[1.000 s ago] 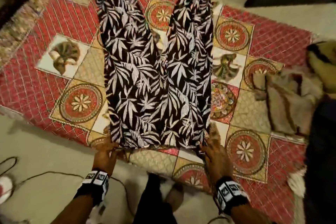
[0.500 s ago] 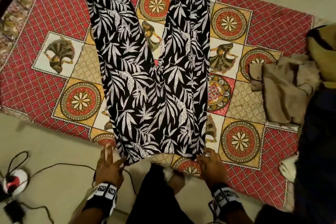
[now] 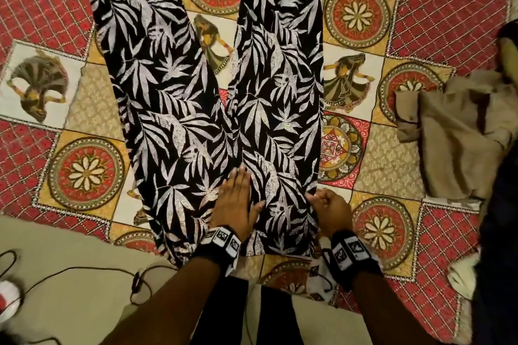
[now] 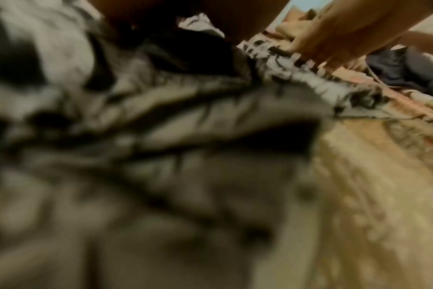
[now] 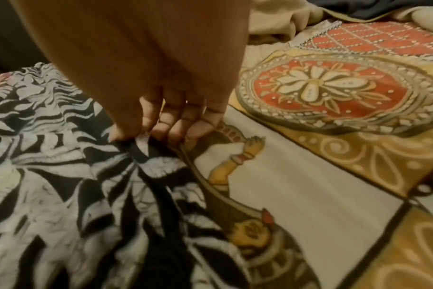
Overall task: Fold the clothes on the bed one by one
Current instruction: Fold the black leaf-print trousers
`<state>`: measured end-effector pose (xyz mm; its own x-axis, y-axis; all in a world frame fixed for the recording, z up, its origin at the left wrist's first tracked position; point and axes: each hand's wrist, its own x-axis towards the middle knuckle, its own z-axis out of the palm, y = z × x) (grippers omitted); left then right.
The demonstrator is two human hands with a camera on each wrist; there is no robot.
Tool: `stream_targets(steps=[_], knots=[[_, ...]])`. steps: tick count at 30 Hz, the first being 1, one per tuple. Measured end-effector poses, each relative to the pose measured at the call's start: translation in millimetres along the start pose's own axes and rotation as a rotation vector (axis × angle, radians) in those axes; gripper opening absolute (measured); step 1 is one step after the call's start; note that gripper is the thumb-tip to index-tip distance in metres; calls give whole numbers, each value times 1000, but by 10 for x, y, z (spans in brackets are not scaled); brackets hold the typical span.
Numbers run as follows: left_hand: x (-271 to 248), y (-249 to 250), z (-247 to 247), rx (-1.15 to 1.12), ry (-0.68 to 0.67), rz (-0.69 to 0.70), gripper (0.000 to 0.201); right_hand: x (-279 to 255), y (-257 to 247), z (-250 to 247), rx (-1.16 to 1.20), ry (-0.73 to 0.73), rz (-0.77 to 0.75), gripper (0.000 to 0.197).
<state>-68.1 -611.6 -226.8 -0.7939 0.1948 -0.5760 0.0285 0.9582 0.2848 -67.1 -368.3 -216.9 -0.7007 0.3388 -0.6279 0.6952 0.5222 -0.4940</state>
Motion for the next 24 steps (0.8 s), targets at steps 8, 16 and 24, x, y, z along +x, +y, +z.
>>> stream_targets(steps=[8,16,24], knots=[[-172,-402,211,51,55,-40,86,-10,780,-52,116,166,64,15],[-54,-126,-160,-90,154,-79,67,205,298,-247,152,204,-13,17],[1283,191,-881,86,45,14,76,1437,-910,-352,-5,85,-181,48]])
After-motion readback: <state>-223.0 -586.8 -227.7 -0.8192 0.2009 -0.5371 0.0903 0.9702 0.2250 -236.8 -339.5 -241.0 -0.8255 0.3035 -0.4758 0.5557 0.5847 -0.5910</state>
